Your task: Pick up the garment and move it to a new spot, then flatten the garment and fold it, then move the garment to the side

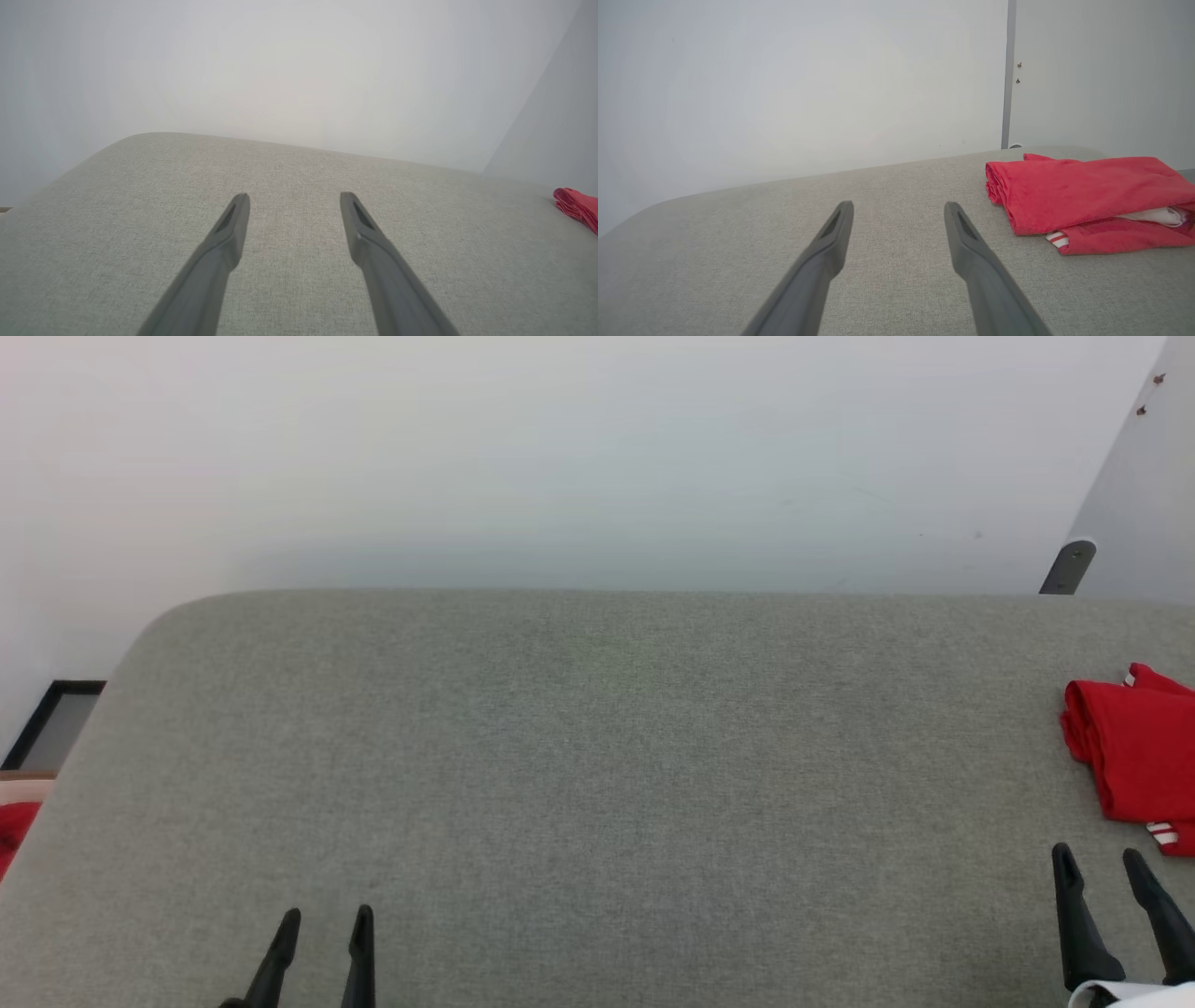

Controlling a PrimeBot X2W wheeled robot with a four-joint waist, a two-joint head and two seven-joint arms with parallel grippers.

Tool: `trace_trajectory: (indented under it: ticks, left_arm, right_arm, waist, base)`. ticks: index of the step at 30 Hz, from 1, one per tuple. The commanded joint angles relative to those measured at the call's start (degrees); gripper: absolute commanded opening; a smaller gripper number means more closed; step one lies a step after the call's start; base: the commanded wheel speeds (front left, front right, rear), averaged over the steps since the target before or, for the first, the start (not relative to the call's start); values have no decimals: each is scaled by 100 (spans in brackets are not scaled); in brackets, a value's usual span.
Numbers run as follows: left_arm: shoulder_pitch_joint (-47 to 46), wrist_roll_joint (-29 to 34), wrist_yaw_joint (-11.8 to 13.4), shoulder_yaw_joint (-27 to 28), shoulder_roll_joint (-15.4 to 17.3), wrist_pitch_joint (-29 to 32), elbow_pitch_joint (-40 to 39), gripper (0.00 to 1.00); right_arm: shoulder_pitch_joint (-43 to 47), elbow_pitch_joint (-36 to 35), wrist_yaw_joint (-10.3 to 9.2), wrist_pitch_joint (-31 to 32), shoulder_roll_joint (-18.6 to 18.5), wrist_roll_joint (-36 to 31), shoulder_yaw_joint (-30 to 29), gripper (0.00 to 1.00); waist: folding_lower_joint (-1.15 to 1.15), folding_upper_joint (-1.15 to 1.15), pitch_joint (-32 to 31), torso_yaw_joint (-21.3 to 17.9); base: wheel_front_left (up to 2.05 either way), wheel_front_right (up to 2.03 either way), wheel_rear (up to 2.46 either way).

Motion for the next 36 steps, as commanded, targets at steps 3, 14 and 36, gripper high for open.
trace_trajectory:
  ticks: [3,14,36]
  left_arm:
    - [69,-39,-23,13,2,2,-44,100]
    - [-9,-32,-35,9,-7,2,-39,100]
    - [23,-139,-23,55,-69,36,122,0]
  right_arm:
    - [170,-232,-5,91,103,-148,-92,100]
    - [357,-656,-5,255,318,-365,-162,100]
    - [409,-633,1,355,524,-222,-117,0]
  waist:
    - [0,0,-20,38]
    - [0,0,-50,85]
    - [0,0,-55,30]
  base:
    - [0,0,0]
    - [0,0,0]
    - [0,0,0]
